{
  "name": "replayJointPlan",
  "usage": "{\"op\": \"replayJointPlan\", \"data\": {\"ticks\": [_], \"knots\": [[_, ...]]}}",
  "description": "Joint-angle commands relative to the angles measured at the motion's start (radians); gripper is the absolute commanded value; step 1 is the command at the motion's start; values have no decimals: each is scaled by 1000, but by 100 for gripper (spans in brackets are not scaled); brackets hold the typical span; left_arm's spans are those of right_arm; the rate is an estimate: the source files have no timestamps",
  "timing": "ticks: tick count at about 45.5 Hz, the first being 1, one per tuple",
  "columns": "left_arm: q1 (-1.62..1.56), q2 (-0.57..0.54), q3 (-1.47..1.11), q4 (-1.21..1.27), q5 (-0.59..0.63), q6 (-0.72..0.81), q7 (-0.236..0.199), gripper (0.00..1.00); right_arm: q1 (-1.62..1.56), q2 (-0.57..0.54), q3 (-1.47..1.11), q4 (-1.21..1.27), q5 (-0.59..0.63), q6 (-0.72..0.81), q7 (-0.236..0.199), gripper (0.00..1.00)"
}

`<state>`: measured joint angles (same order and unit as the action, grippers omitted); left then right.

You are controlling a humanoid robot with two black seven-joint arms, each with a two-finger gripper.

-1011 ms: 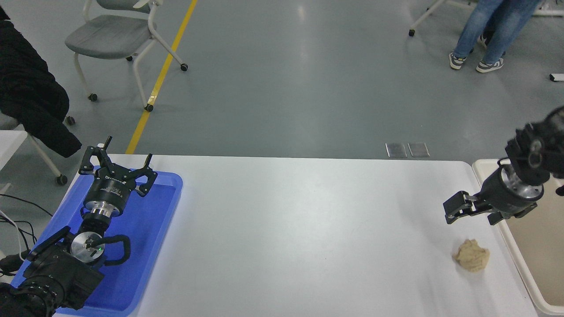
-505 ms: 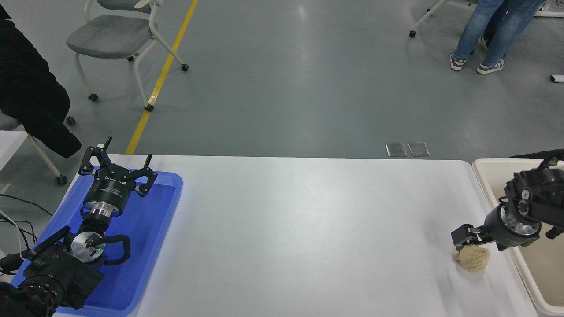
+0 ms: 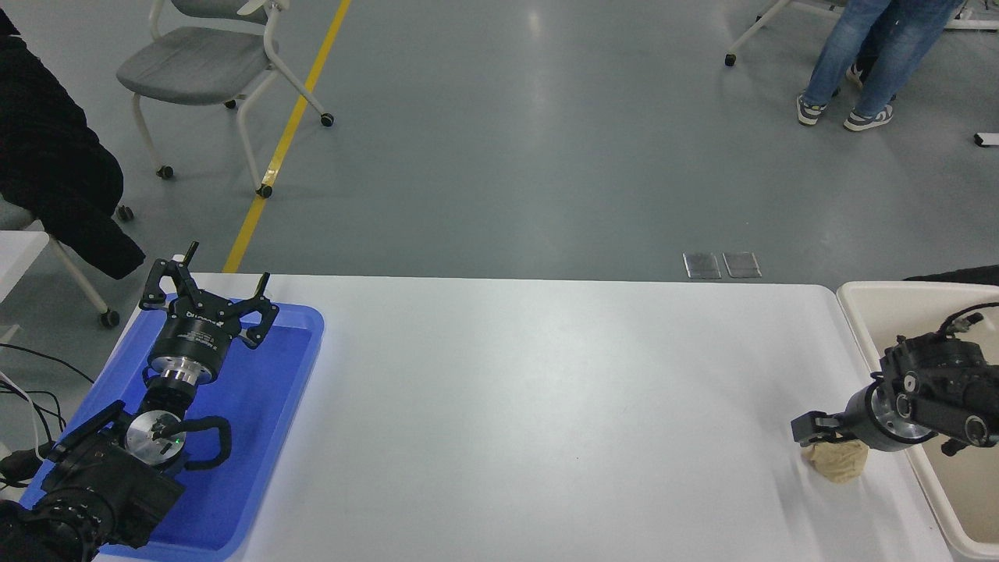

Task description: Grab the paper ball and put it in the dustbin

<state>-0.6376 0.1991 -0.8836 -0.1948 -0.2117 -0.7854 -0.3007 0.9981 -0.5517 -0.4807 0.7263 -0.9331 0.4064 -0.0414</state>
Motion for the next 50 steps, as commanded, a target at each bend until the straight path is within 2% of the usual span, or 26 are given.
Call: {"op": "replayJointPlan", "data": {"ticks": [1, 12, 18, 27, 34, 40, 50], "knots": [[-1, 0, 0, 0, 0, 0, 0, 100, -18, 6, 13, -15, -1, -17, 2, 0], [-1, -1, 0, 0, 0, 0, 0, 100, 23, -13, 13, 10, 10, 3, 6, 0], [-1, -1, 0, 0, 0, 0, 0, 100, 111, -82, -7, 100, 10, 25, 3, 0], [-2, -1, 0, 0, 0, 0, 0, 100, 376, -203, -148, 258, 25, 103, -2, 0], [-1, -1, 0, 0, 0, 0, 0, 100, 652, -269, -324, 404, 88, 176, -3, 0], [-1, -1, 0, 0, 0, 0, 0, 100, 943, -258, -538, 510, 183, 242, -5, 0], [-1, 0, 0, 0, 0, 0, 0, 100, 1223, -160, -713, 594, 283, 311, -5, 0]]}}
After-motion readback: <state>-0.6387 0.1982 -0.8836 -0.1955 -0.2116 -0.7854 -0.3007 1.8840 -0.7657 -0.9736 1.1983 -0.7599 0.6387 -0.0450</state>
